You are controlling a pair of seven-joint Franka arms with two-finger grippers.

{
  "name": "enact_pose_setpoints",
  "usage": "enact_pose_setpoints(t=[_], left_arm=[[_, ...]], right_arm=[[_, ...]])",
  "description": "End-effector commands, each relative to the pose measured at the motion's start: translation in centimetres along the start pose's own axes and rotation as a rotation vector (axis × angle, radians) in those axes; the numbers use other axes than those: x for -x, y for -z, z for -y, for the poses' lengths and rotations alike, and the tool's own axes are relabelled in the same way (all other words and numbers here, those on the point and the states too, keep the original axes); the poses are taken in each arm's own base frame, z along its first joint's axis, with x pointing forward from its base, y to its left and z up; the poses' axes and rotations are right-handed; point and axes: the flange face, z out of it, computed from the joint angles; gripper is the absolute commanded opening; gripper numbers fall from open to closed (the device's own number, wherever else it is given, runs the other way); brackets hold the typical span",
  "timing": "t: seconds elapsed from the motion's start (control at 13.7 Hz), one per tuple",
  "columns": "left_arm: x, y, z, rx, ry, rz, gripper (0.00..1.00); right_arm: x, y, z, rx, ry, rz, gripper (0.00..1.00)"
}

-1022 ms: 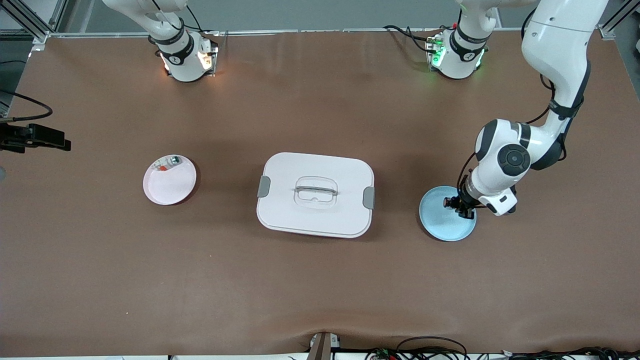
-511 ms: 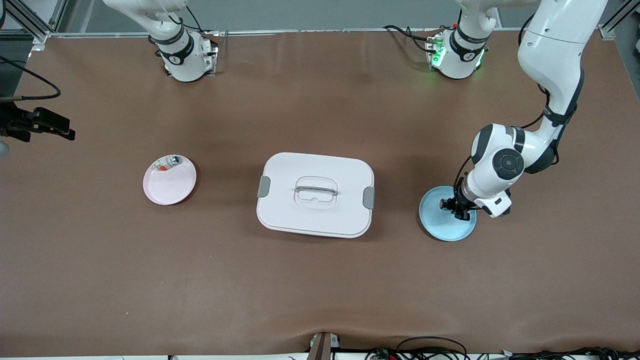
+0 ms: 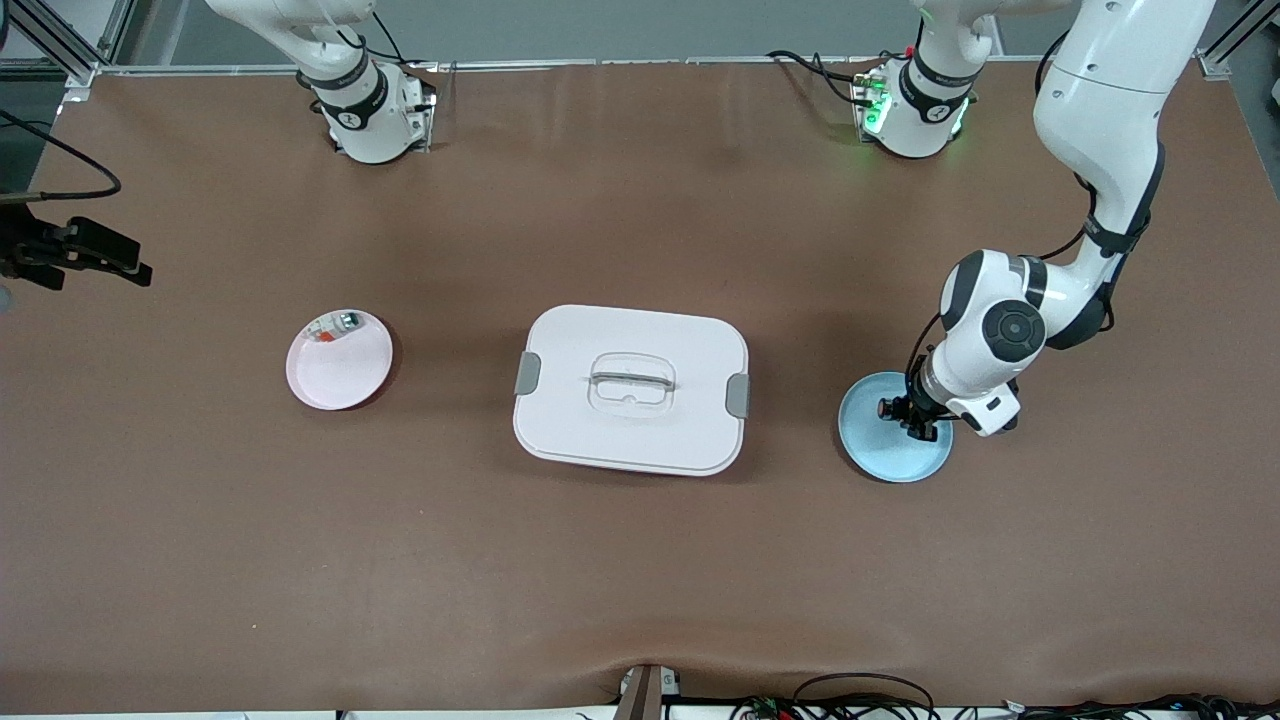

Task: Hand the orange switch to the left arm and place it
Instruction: 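Lower the switch onto the blue plate and open the left gripper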

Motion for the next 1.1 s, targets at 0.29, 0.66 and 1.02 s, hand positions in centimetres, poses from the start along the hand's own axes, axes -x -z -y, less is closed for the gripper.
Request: enact_pose_setpoints(t=[0.29, 0.66, 1.02], left_arm=[[-0.1, -0.1, -0.9, 0.020, -0.008, -0.008, 1.00], [0.0, 2.0, -2.4, 0.058, 0.032, -0.010, 1.00], [0.1, 2.3, -2.6, 0.066, 0.037, -0.009, 1.00]], right_arm=[[1.5, 1.8, -1.0, 0.014, -0.015, -0.054, 1.00], [1.5, 1.8, -0.6, 0.021, -0.010, -0.055, 1.00], [1.4, 1.9, -0.6, 0.025, -0.009, -0.064, 1.00]])
